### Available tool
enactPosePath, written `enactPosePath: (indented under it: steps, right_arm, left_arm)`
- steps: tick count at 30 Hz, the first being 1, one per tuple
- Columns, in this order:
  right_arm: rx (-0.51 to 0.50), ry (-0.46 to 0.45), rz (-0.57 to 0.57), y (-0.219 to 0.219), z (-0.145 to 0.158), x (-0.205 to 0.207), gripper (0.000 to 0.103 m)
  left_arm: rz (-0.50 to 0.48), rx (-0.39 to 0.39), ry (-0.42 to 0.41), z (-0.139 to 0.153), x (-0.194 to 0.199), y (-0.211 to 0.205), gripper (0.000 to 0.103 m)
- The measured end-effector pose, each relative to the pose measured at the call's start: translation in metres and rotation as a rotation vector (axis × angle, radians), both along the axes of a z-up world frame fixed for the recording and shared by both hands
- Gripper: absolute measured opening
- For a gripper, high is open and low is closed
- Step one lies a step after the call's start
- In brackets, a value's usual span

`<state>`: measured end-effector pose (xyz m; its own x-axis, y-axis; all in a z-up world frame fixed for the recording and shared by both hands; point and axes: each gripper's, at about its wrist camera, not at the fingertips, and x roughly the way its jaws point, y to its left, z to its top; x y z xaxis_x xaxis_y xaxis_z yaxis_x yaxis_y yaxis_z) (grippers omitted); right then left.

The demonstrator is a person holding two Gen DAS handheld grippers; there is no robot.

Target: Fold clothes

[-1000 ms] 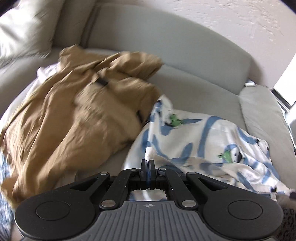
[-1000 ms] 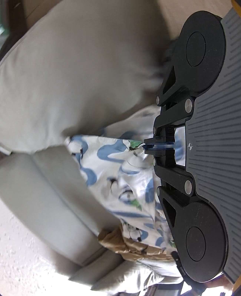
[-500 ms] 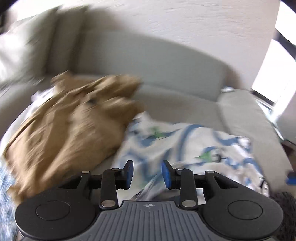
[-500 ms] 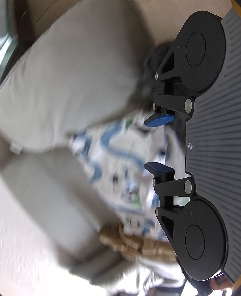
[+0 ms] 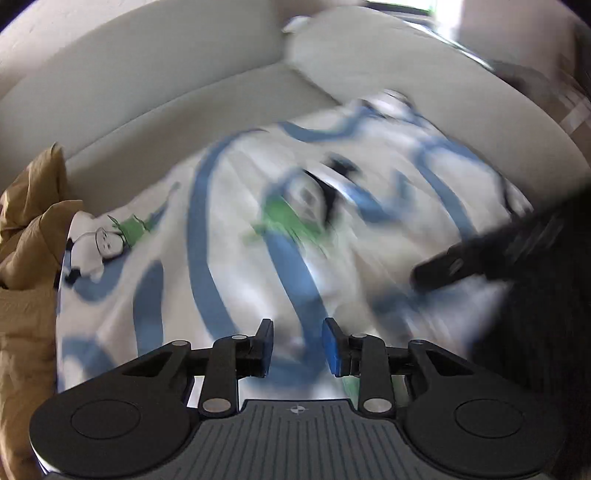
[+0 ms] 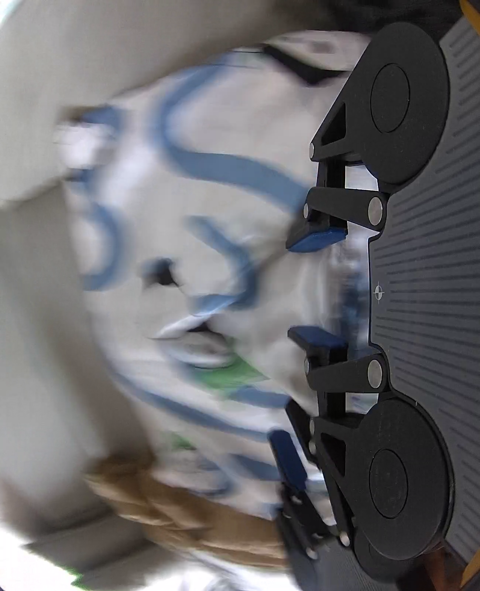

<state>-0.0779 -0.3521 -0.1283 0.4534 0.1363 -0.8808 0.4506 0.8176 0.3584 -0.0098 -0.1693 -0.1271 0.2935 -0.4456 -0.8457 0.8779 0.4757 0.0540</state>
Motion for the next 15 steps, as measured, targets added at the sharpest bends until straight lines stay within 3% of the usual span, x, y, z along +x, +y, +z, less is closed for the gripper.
enactPosePath:
  steps: [2,4,8,10,11,13,15]
  right_arm:
    - [0.080,-0.014,0.049,0.000,0.015,-0.035,0.049]
    - [0.111,-0.077,0.036,-0.007,0.031,-0.071,0.058]
    - [0.058,-0.201,-0.109,-0.026,0.041,-0.102,0.060]
    - [0.053,-0.219,-0.112,-0.023,0.037,-0.095,0.054]
    - [0.042,-0.223,-0.092,-0.018,0.036,-0.089,0.052]
    - [-0.045,-0.217,0.001,0.001,0.037,-0.077,0.050]
    - [-0.215,-0.199,0.130,0.026,0.037,-0.070,0.052]
  left_arm:
    - [0.000,-0.083,0.046,0.011,-0.016,0.034,0.032]
    - [0.081,-0.162,0.084,0.017,-0.020,0.061,0.033]
    - [0.264,-0.278,0.118,0.015,-0.018,0.076,0.039]
    - [0.353,-0.336,0.159,0.015,-0.013,0.071,0.040]
    - [0.356,-0.333,0.143,0.015,-0.016,0.065,0.040]
    - [0.272,-0.267,0.036,0.013,-0.033,0.054,0.040]
    - [0.160,-0.218,-0.043,0.009,-0.052,0.050,0.040]
